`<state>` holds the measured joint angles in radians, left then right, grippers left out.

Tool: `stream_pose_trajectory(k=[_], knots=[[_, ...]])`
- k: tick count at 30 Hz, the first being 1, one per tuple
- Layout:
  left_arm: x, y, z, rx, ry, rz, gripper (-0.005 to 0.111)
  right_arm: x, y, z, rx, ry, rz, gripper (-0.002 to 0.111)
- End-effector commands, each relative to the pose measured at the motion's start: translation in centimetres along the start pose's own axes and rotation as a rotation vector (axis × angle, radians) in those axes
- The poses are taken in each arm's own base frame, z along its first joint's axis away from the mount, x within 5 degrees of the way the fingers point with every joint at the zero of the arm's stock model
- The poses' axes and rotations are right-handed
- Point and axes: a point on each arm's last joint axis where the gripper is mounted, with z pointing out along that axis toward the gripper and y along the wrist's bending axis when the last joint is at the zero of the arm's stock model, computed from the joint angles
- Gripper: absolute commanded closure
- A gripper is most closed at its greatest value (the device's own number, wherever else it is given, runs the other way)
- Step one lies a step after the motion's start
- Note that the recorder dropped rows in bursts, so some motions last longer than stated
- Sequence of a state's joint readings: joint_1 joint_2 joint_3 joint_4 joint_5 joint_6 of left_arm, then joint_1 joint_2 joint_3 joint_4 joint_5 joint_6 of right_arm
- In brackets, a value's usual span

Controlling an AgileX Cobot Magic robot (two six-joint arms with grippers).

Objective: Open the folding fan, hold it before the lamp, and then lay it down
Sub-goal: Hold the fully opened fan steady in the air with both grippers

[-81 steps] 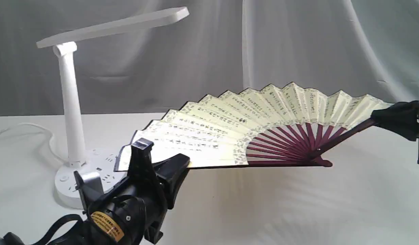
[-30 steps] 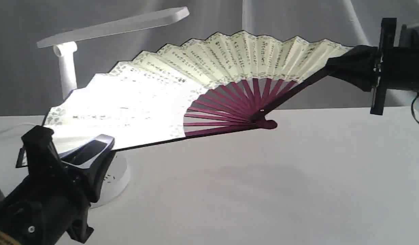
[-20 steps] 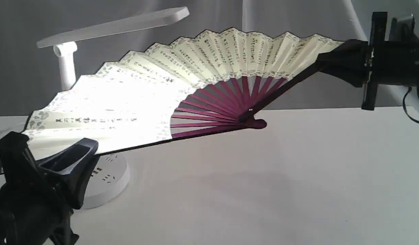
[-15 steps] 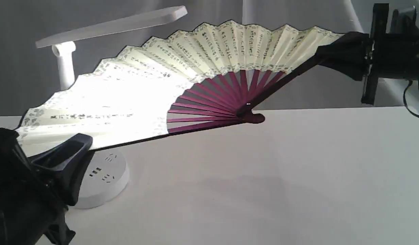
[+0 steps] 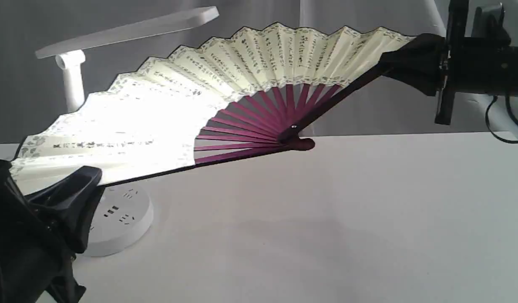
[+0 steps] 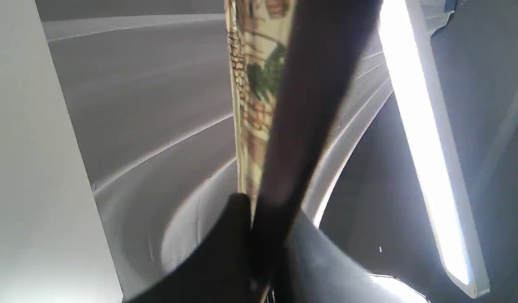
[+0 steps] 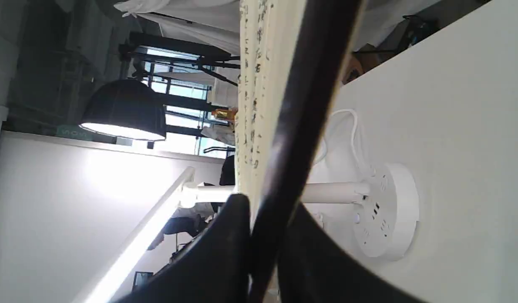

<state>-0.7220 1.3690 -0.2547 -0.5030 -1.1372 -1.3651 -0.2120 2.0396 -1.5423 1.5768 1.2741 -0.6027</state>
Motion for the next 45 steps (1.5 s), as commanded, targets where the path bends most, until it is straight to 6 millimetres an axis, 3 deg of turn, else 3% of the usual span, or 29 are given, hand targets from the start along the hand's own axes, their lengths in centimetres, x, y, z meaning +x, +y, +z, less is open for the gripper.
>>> stream_pose_trajectory(k=[1,15,45], knots=[[-1.37,-0.84,-0.29,0.076,-0.118,-0.053,0.107,-0.41,0.03,-0.42,0.046,-0.042,-0.064,0.108],[-1.97,-0.67,-0.37,0.06,-0.186,-0.055,0.107,-0.41,0.03,-0.42,0.046,-0.042,-0.071,0.108],[-1.75,-0.74,-0.34,0.064,-0.162,-0.029,0.107,-0.41,0.03,-0.42,0.046,-0.042,-0.071,0.108]])
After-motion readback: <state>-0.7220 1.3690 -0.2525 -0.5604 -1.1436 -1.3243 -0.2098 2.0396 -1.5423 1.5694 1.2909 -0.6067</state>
